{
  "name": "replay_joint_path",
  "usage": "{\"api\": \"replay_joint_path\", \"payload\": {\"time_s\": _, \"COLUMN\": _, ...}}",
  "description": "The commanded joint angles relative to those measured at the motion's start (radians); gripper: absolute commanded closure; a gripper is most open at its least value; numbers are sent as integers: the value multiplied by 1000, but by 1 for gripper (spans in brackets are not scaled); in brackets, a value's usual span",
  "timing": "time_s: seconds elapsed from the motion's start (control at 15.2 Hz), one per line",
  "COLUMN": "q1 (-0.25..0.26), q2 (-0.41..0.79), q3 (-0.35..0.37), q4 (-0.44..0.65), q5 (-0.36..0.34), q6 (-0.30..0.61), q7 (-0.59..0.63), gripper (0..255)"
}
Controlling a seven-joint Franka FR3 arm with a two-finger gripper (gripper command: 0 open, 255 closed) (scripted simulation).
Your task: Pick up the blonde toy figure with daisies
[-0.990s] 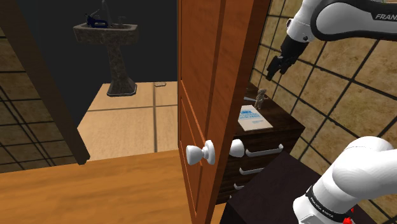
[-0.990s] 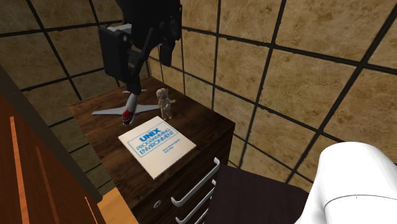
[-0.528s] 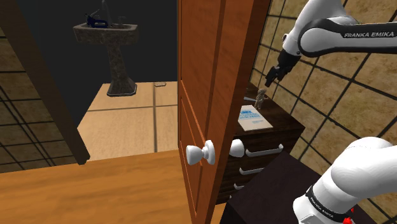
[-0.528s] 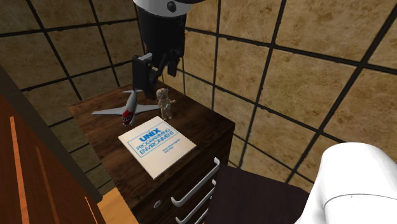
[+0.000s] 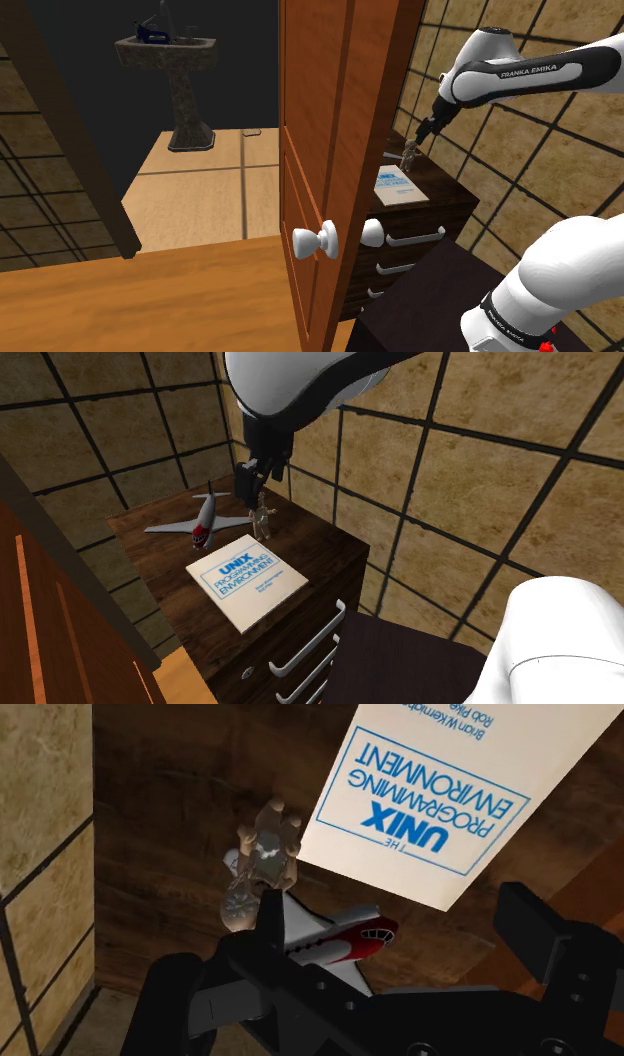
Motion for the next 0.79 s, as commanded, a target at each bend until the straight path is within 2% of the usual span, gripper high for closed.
{"api": "replay_joint_path", "payload": {"time_s": 0.0, "q1": -3, "q2": 54, "q3": -37, "q4": 4, "q5": 0, "q6": 59, "q7": -34, "gripper": 0}}
{"api": "replay_joint_path", "payload": {"time_s": 0.26, "q1": 0, "q2": 183, "q3": -113, "q4": 38, "q5": 29, "q6": 164, "q7": -116, "gripper": 0}}
{"api": "replay_joint_path", "payload": {"time_s": 0.46, "q1": 10, "q2": 289, "q3": -171, "q4": 77, "q5": 80, "q6": 235, "q7": -194, "gripper": 0}}
{"api": "replay_joint_path", "payload": {"time_s": 0.73, "q1": 13, "q2": 328, "q3": -183, "q4": 62, "q5": 100, "q6": 288, "q7": -214, "gripper": 0}}
